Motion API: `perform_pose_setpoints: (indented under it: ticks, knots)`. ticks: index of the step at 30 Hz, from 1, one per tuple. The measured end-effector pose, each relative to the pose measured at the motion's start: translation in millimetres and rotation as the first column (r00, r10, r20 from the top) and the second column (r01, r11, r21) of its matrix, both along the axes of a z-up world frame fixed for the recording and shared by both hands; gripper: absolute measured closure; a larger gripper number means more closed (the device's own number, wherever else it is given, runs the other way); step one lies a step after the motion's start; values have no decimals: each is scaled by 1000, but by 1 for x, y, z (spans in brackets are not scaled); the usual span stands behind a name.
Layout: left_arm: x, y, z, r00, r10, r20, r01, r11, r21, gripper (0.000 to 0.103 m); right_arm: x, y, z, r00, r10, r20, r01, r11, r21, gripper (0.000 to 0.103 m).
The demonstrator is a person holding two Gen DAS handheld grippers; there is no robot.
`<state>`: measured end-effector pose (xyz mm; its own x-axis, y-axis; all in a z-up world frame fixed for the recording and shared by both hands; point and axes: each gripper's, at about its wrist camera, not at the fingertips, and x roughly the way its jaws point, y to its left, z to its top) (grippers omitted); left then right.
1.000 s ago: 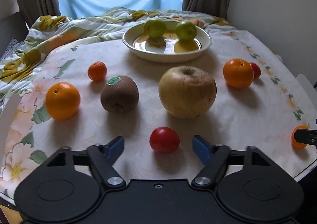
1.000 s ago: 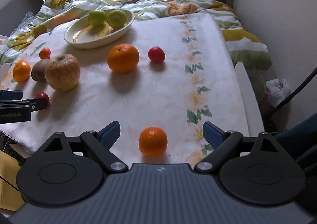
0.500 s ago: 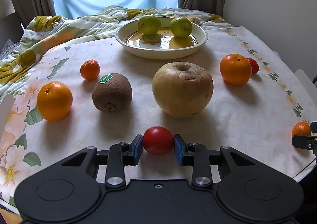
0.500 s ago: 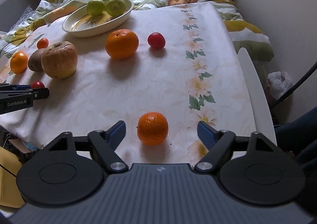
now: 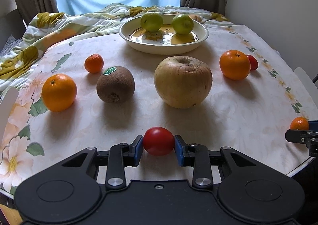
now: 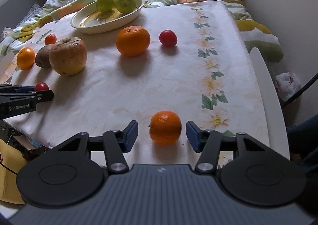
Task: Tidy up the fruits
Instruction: 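Grasp the red tomato with the left tool while the right tool grasps a tangerine, then carry the tomato and tangerine in both tools toward the white bowl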
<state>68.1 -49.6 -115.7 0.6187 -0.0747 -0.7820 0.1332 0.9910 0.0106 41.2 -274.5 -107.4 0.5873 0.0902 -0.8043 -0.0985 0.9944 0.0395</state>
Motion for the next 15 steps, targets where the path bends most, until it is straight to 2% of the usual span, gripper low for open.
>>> perform_pose_setpoints:
  ticks: [1,3,15]
  knots:
    - [-1,0,0,1000,2,-1,-2,1000,-2,66,1,1,-1,1000,2,0,-2,1000,-2,40]
    - [-3,1,1,1000,7,-1,-7,1000,-9,66,2,3,-2,1000,10,-3,-10,1000,-17,54]
    - [-20,4,20,999,46,10,-46,999,-28,66,2,6,8,999,45,9,-45,999,-17,54]
